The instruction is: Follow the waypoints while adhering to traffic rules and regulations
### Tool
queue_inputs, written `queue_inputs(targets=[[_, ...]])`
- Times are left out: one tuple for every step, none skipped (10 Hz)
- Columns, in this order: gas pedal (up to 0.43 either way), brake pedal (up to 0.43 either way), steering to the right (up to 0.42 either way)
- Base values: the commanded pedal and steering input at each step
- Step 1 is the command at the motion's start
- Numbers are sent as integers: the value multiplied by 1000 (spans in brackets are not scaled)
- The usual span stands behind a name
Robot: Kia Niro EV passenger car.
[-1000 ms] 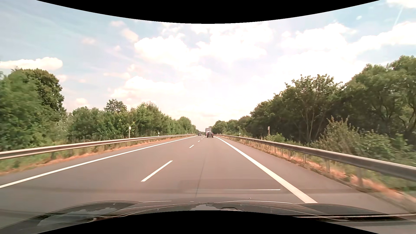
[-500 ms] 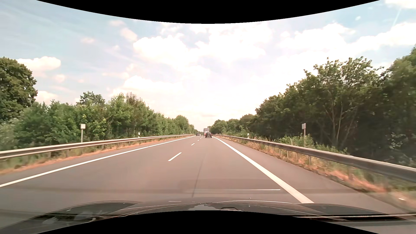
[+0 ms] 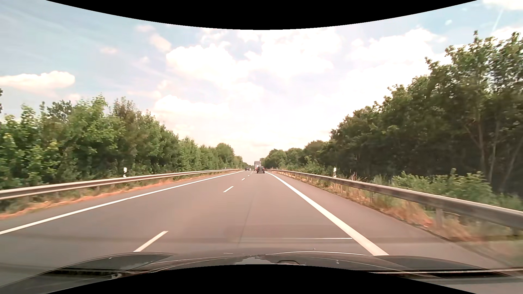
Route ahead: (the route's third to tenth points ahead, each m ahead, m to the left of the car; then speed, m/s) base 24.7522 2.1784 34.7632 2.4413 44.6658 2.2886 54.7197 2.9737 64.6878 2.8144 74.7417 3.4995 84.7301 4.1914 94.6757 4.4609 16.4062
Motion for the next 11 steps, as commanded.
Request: queue_inputs(targets=[[209, 0, 0], [209, 0, -1], [209, 0, -2], [209, 0, -3], [209, 0, -3], [209, 0, -2], [209, 0, -3], [189, 0, -2], [169, 0, -2], [169, 0, -2], [169, 0, -2]])
